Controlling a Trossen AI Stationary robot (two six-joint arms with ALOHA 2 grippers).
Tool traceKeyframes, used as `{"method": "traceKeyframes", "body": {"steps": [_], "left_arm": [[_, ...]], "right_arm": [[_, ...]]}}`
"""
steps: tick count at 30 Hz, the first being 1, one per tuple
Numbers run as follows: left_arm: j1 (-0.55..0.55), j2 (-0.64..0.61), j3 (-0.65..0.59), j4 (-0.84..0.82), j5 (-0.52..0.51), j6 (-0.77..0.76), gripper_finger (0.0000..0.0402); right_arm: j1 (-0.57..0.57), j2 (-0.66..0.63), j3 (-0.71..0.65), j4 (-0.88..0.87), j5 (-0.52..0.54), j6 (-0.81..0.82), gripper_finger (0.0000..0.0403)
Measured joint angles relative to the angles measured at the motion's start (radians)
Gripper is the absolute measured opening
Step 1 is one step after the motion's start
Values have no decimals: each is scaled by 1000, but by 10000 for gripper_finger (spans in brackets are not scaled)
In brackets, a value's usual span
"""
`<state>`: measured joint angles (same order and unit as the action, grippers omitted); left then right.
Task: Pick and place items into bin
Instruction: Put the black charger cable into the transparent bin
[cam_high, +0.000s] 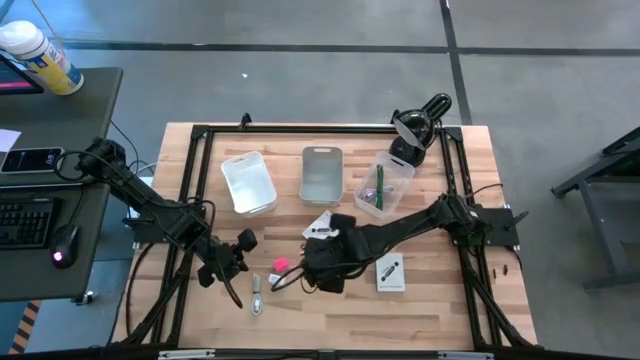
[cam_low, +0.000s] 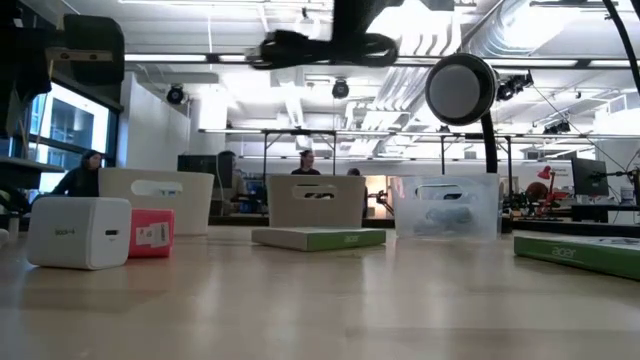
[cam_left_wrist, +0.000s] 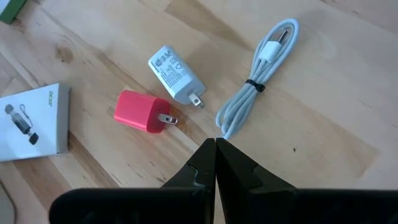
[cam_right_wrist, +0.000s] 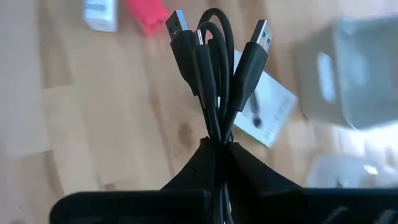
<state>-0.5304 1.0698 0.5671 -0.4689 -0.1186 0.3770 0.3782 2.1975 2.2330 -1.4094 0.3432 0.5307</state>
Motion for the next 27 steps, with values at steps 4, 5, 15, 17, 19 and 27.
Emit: {"method": "traceKeyframes", "body": {"steps": [4, 5, 15, 17, 19, 27], "left_arm": [[0, 0, 0, 2, -6, 19, 1], [0, 0, 0, 5, -9, 20, 1], [0, 0, 41, 58, -65, 105, 1], [0, 0, 59, 59, -85, 126, 1], [0, 0, 77, 58, -99, 139, 1], [1, 0, 148, 58, -172, 151, 1]], "right_arm": [[31, 0, 20, -112, 66, 129, 13], [40, 0, 22, -135, 79, 161, 13], [135, -72, 8, -161, 275, 375, 12], [145, -86, 8, -162, 312, 386, 11], [149, -101, -1, -158, 329, 388, 11], [149, -258, -333, -158, 278, 600, 11]]}}
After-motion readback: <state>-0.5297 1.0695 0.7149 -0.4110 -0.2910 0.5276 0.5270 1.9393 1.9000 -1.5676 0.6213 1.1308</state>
